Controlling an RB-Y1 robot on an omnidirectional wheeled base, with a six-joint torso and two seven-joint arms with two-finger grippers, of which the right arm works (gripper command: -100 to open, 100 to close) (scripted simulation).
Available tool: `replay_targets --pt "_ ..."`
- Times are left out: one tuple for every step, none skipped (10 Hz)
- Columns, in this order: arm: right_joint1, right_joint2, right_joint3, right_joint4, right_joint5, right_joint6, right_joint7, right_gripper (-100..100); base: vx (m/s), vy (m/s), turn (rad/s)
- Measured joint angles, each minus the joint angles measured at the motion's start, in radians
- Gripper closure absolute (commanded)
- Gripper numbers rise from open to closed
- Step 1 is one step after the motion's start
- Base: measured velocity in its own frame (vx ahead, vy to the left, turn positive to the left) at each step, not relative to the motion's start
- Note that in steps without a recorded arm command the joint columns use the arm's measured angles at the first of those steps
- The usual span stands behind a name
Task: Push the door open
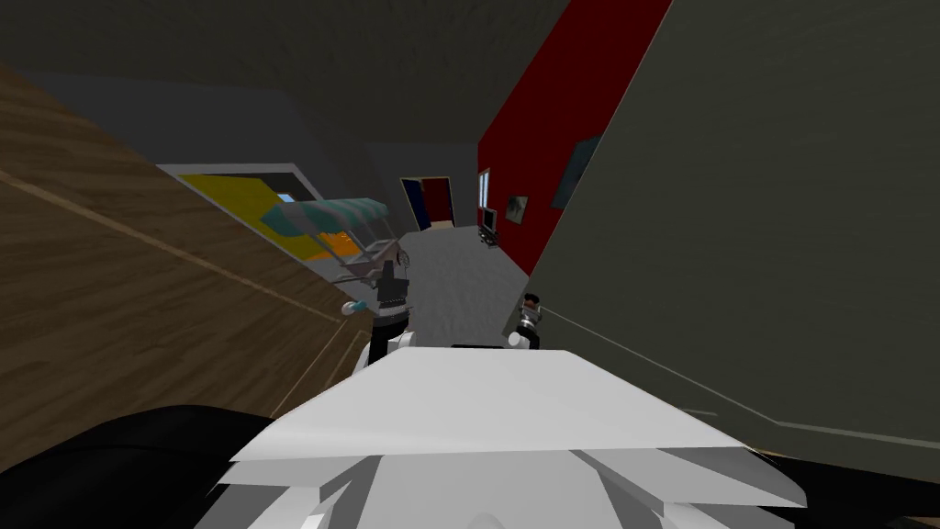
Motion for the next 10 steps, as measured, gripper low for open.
replay_targets --pt "-0.012 0.000 -0.008 0.028 -0.004 -0.015 -0.010 100 0.173 -0.015 -0.037" --pt "-0.007 -0.001 -0.018 0.022 -0.011 -0.016 -0.009 100 0.168 0.007 -0.040" --pt "-0.015 -0.001 -0.030 0.027 -0.018 -0.015 -0.005 100 0.183 -0.005 -0.049" --pt "-0.032 0.003 -0.038 0.057 -0.021 -0.032 -0.013 100 0.132 -0.012 -0.034" --pt "-0.024 0.000 -0.046 0.040 -0.027 -0.028 -0.007 100 0.181 0.012 -0.092" --pt "-0.022 0.004 -0.058 0.034 -0.035 -0.026 0.002 100 0.231 0.016 -0.090" --pt "-0.028 0.004 -0.069 0.049 -0.042 -0.031 0.001 100 0.210 0.011 -0.060" --pt "-0.022 0.004 -0.080 0.041 -0.048 -0.033 0.005 100 0.202 0.013 -0.063" --pt "-0.019 0.003 -0.089 0.039 -0.053 -0.038 0.006 100 0.091 0.001 -0.030" --pt "-0.019 0.001 -0.092 0.038 -0.053 -0.041 0.006 100 0.141 0.004 -0.038"
